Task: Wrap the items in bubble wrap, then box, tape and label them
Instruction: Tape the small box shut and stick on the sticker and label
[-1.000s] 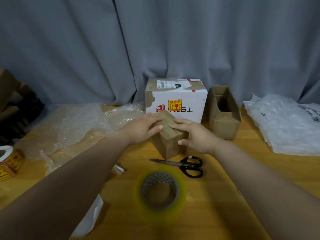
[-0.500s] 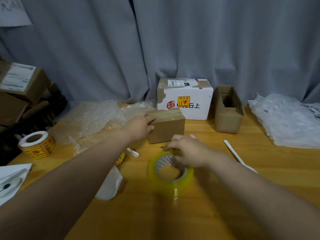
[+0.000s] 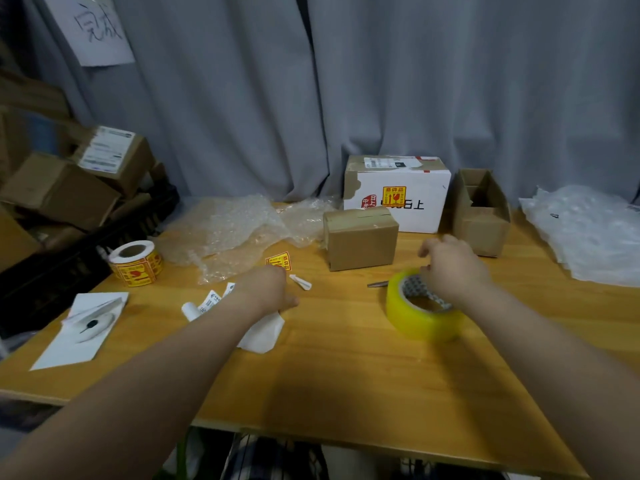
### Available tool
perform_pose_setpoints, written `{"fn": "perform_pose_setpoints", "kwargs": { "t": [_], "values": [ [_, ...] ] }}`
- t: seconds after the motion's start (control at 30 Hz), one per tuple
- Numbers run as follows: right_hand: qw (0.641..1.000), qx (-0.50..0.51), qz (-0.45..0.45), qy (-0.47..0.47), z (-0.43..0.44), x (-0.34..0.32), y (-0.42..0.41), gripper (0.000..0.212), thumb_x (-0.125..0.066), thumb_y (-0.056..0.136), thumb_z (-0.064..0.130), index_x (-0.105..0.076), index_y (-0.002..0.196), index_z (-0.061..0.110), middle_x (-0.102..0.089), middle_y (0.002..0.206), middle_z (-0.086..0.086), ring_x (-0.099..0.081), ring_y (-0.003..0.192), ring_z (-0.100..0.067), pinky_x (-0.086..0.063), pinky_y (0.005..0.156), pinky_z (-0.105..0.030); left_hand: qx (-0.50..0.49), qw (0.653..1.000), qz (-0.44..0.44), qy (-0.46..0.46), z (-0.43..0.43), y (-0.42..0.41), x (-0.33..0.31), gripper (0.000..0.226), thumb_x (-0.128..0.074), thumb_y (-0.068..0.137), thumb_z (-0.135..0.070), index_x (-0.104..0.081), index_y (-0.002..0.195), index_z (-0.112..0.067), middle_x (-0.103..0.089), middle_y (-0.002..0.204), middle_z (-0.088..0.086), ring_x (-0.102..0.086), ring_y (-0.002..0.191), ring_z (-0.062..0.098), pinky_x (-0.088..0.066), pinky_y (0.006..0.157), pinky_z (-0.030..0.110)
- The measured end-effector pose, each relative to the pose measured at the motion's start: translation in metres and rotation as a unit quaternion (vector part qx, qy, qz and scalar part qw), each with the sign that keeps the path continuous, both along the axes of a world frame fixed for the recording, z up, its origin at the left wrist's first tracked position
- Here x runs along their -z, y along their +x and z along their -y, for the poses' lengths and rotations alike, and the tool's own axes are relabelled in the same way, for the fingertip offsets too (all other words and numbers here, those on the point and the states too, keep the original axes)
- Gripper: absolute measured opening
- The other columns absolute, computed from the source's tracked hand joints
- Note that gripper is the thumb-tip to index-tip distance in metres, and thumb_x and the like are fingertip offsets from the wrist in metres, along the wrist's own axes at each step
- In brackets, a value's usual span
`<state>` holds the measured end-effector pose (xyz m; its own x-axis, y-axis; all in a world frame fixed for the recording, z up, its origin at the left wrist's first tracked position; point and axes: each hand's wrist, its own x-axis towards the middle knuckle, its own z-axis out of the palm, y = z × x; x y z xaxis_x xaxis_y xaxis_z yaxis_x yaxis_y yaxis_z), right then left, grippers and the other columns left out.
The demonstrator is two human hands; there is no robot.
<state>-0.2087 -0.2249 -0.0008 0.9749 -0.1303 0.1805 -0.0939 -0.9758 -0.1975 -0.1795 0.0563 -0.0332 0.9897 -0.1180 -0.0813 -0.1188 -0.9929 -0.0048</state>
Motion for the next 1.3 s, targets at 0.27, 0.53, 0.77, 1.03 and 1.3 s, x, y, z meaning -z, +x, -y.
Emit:
{"fn": "perform_pose_setpoints", "kwargs": {
  "t": [0.27,0.53,0.77,1.03,1.3],
  "values": [
    [0.889,-0.111,0.002,0.444,-0.085,0.004,0.002,0.03,-0.059,0.092,0.038,-0.065,0.098,0.01,-0.066,0.09,-0.002,-0.064,0.086,-0.021,-0.055,0.081,-0.039,0.126,0.938,0.253,-0.198,0.013,-0.001,-0.001,0.014,-0.057,0.09,-0.017,-0.069,0.095,-0.011,-0.06,0.093,0.006,-0.056,0.087,0.024,-0.045,0.073,0.034],
    [0.747,-0.11,-0.069,0.652,-0.079,-0.001,0.015,0.004,-0.069,0.085,0.01,-0.07,0.087,0.013,-0.068,0.072,-0.002,-0.062,0.061,-0.012,-0.049,0.053,-0.02,0.268,0.863,0.299,-0.306,0.027,-0.019,-0.01,0.025,-0.053,0.092,-0.018,-0.07,0.109,-0.014,-0.06,0.097,-0.003,-0.056,0.085,0.008,-0.045,0.075,0.016],
    [0.785,-0.106,0.088,0.603,-0.071,0.009,0.012,0.01,-0.069,0.086,0.008,-0.065,0.08,0.016,-0.067,0.078,-0.003,-0.062,0.068,-0.011,-0.049,0.057,-0.017,0.026,0.758,0.054,-0.65,0.056,-0.024,-0.02,0.029,-0.057,0.092,-0.032,-0.067,0.089,-0.005,-0.068,0.082,0.005,-0.063,0.068,0.011,-0.053,0.061,0.022],
    [0.8,-0.133,0.149,0.566,-0.061,0.011,0.007,0.021,-0.068,0.086,0.004,-0.057,0.083,0.022,-0.065,0.085,-0.002,-0.064,0.079,-0.013,-0.056,0.068,-0.024,0.035,0.756,-0.018,-0.653,0.073,-0.028,-0.019,0.01,-0.061,0.09,-0.011,-0.066,0.082,-0.01,-0.068,0.071,0.001,-0.061,0.057,0.005,-0.049,0.053,0.016],
    [0.784,-0.142,0.136,0.588,-0.053,0.014,0.006,0.019,-0.063,0.089,0.004,-0.058,0.101,0.017,-0.066,0.094,-0.001,-0.066,0.083,-0.011,-0.054,0.065,-0.023,0.055,0.749,-0.044,-0.659,0.075,-0.032,-0.017,0.009,-0.058,0.091,-0.007,-0.065,0.086,-0.008,-0.067,0.07,0.0,-0.062,0.059,0.005,-0.051,0.057,0.016]
  ]
}}
